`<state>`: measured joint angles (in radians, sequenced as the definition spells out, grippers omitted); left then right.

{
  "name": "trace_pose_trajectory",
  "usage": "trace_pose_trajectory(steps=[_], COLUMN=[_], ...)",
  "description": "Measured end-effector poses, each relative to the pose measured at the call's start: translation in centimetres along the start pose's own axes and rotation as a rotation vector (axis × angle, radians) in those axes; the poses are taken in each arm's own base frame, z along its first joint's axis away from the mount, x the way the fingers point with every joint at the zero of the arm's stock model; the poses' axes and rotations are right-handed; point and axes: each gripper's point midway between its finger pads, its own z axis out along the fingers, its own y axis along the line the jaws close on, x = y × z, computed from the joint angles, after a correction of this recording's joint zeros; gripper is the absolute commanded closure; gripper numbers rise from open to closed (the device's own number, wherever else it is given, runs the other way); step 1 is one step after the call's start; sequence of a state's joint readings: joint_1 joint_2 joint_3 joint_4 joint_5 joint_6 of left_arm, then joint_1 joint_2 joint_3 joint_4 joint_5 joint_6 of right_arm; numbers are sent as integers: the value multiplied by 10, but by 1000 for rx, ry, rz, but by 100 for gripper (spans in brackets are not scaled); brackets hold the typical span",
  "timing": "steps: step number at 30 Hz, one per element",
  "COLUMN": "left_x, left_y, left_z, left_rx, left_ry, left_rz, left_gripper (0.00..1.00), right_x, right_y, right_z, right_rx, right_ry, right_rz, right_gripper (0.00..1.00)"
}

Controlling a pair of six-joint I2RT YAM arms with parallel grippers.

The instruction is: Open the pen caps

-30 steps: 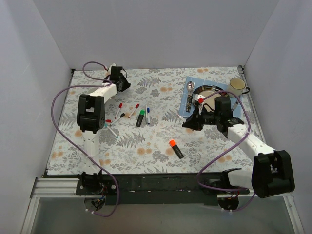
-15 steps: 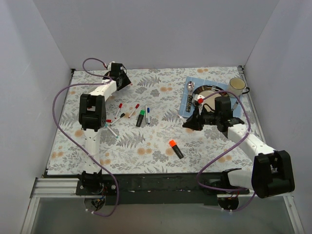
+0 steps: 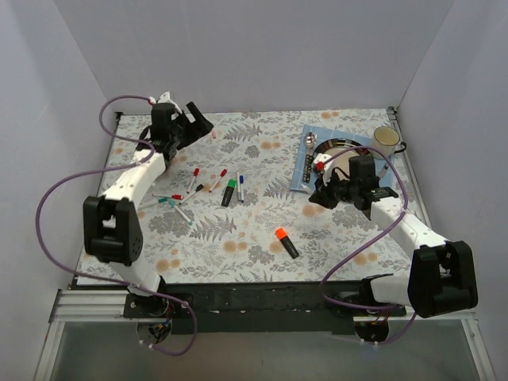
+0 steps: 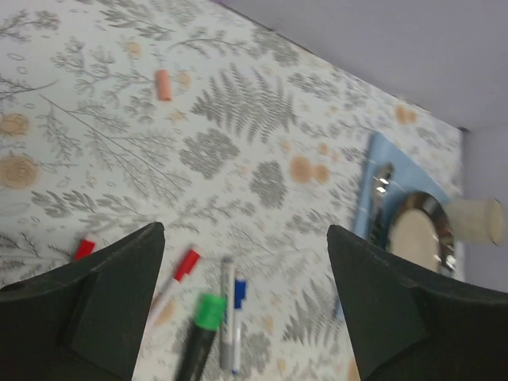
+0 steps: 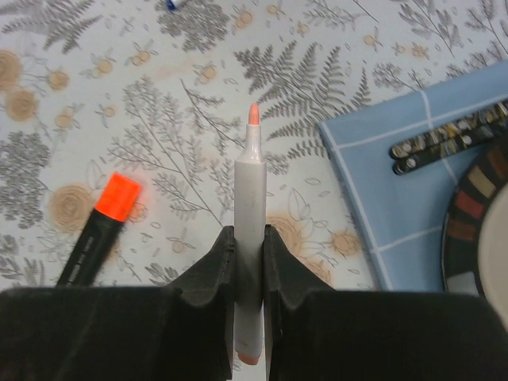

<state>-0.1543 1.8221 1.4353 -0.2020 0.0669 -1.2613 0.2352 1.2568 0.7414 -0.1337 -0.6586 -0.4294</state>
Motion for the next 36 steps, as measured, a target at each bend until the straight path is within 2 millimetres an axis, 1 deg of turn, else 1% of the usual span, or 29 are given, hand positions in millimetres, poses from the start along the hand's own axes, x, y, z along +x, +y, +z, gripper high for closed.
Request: trace_pose_trajectory(steps=[1,2,3,5,8,11,12,14,17,18,20,21,24,31,33,34,36], left_x=[-6,-10,-11,-9,9,33,41,56,71,73,71,70,67,67,67,68,70], left_y=[-13,-24,-31,-42,-37,-21,-14,-1,14,17,18,18,17,17,17,17,17], left_z=[-24,-49,-66,-102,-141,-165,-170,-177,-180,-181,-183,-184,-188,-188,-188,-188,-186], left_rx=[55,113,148,224,269,272,268,252,222,215,209,208,212,213,213,214,216], left_ry=[-26,-54,-68,-103,-122,-131,-130,-130,-114,-110,-122,-130,-144,-145,-143,-142,-132], left_rz=[3,10,15,40,85,130,143,167,187,193,202,207,216,221,222,225,230], left_gripper=[14,9,8,6,4,2,2,2,2,2,2,2,2,2,2,2,5], right_x=[5,14,18,32,51,73,81,97,115,118,123,124,124,126,121,115,94], right_y=[-6,-14,-19,-32,-48,-58,-58,-57,-53,-52,-49,-48,-49,-48,-47,-45,-42], right_z=[-1,-3,-4,-10,-18,-21,-20,-18,-17,-17,-18,-19,-20,-22,-25,-26,-30], right_rx=[27,65,85,147,221,254,248,230,205,200,190,189,190,192,195,196,196], right_ry=[24,64,85,144,227,310,340,393,455,466,485,489,495,507,495,475,405], right_rz=[-11,-22,-27,-33,-33,-20,-10,14,45,49,54,56,49,51,47,39,12], right_gripper=[99,99,99,94,91,89,86,83,76,71,65,60,55,55,55,55,55])
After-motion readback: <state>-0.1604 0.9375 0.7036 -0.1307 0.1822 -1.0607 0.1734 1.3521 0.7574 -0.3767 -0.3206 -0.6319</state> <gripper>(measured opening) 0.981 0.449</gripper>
